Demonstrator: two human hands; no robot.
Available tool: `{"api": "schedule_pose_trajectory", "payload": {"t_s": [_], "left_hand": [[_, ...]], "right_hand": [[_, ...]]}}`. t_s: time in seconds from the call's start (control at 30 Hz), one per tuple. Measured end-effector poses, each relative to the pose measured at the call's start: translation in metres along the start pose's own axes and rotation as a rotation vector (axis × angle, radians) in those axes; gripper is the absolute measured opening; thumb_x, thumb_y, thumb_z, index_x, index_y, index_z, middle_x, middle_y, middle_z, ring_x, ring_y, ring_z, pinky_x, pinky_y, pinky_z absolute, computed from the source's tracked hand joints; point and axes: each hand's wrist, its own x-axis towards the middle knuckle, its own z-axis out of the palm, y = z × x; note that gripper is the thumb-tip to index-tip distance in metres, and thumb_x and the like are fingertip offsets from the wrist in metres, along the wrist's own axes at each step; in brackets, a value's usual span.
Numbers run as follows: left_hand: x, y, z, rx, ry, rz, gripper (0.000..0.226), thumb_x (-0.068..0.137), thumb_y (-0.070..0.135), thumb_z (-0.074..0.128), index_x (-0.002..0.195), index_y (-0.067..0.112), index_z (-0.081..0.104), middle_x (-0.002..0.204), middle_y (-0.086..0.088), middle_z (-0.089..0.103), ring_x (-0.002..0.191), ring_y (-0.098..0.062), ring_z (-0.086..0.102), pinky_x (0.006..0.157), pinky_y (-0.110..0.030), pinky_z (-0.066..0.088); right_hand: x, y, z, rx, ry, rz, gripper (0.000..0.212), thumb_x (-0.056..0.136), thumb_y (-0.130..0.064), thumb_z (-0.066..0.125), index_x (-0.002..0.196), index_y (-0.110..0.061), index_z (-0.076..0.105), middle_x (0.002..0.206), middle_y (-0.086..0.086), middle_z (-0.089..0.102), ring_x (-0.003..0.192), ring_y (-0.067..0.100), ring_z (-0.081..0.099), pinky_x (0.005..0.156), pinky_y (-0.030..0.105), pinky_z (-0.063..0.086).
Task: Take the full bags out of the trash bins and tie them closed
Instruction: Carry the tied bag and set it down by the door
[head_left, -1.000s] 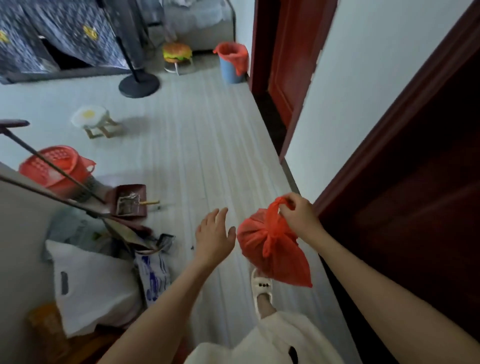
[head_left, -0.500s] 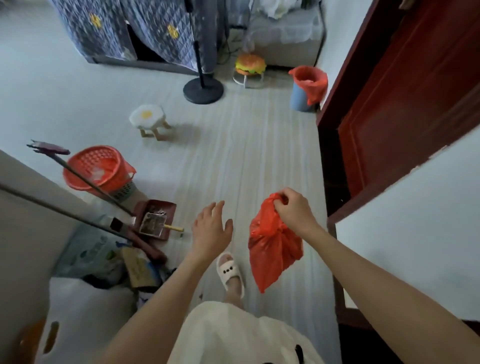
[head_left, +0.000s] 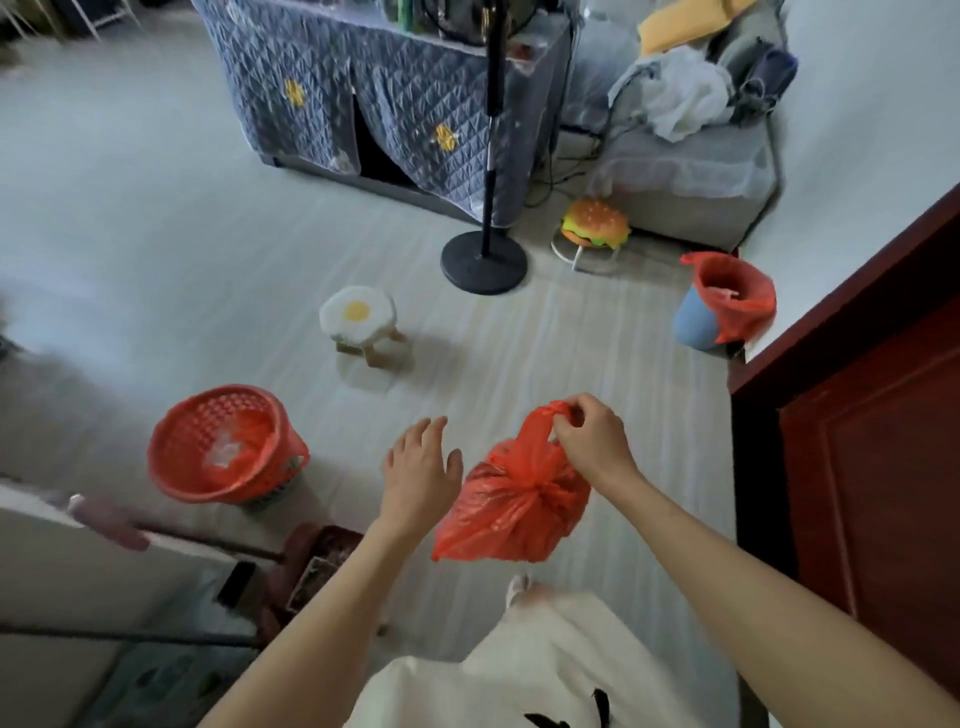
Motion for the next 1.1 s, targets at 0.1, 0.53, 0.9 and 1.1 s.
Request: {"api": "schedule_pose_trajectory", "payload": {"t_s": [0.1, 0.53, 0.9, 1.1], "left_hand": [[0.067, -0.021, -0.022, -0.007, 0.042, -0.072, 0.051, 0.093, 0.029, 0.045, 0.141, 0.014, 0.033, 0.146, -0.010, 0.037, 0.134, -0.029, 0.033, 0.110, -0.043, 0.027], [0.369, -0.133, -0.177, -0.023, 0.213, -0.377, 0.052, 0.092, 0.030, 0.047, 0.140, 0.015, 0.035, 0.145, -0.009, 0.038, 0.132, -0.029, 0.037, 0.108, -0.042, 0.031], [0.576, -0.339, -0.326, -0.032, 0.311, -0.533, 0.052, 0.092, 0.030, 0.047, 0.141, 0.015, 0.034, 0.146, -0.009, 0.038, 0.132, -0.029, 0.037, 0.106, -0.041, 0.031], [0.693, -0.461, -0.457, 0.030, 0.310, -0.514, 0.052, 0.094, 0.031, 0.044, 0.142, 0.016, 0.032, 0.146, -0.008, 0.036, 0.133, -0.028, 0.035, 0.108, -0.040, 0.028]], "right_hand": [[0.070, -0.042, 0.029, 0.003, -0.047, -0.042, 0.019, 0.083, -0.019, 0.051, 0.095, -0.009, 0.063, 0.090, 0.012, 0.071, 0.090, 0.029, 0.065, 0.085, 0.040, 0.051], [0.367, -0.286, 0.197, -0.045, -0.288, -0.228, 0.020, 0.089, -0.017, 0.049, 0.103, -0.007, 0.059, 0.106, 0.012, 0.065, 0.101, 0.029, 0.058, 0.085, 0.034, 0.044], [0.543, -0.508, 0.417, 0.008, -0.337, -0.229, 0.019, 0.085, -0.022, 0.049, 0.099, -0.014, 0.059, 0.102, 0.010, 0.066, 0.094, 0.031, 0.063, 0.088, 0.048, 0.051], [0.612, -0.664, 0.540, 0.013, -0.344, -0.184, 0.016, 0.085, -0.017, 0.049, 0.096, -0.012, 0.060, 0.099, 0.012, 0.067, 0.095, 0.032, 0.062, 0.089, 0.046, 0.050]]}}
